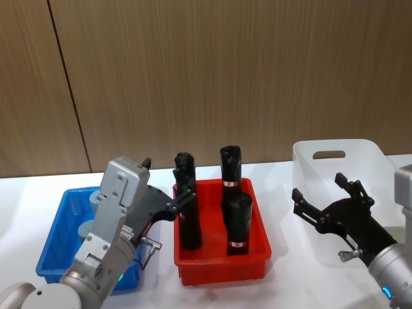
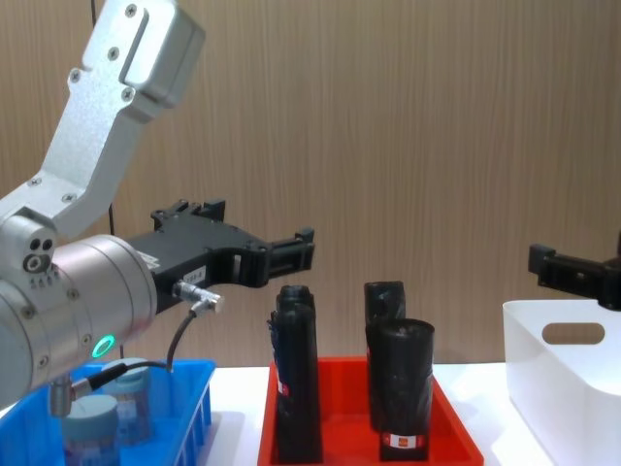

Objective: Pick the cotton swabs from the blue box and place them into the white box.

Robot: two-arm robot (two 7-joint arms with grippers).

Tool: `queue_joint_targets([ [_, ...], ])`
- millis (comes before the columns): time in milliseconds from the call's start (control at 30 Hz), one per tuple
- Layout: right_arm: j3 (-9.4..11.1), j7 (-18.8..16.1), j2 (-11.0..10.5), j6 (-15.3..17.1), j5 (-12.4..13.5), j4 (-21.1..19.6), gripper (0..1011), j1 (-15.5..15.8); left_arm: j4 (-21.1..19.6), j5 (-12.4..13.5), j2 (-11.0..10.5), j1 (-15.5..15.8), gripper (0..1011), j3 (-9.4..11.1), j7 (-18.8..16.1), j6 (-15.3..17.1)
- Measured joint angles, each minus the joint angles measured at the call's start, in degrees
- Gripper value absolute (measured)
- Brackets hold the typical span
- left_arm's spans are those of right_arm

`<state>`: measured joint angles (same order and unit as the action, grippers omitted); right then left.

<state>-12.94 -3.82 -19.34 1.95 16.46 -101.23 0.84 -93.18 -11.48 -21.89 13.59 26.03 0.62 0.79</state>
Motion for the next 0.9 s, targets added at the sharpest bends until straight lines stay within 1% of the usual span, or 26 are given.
queue_joint_targets([
  [300,0.00,0.00,0.00,0.00,0.00,0.00,1002,0.00,-0.01,0.13,-0.35,-0.11,1004,-0.29,0.04,0.57],
  [700,0.00,0.00,0.00,0.00,0.00,0.00,1002,0.00,-0.26,-0.07,-1.58,-0.53,1004,-1.54,-0.37,2.57],
  [900,0.00,0.00,0.00,0.00,0.00,0.00,1002,0.00,-0.78,-1.83,-2.77,-1.05,1004,-2.79,-1.09,4.46],
])
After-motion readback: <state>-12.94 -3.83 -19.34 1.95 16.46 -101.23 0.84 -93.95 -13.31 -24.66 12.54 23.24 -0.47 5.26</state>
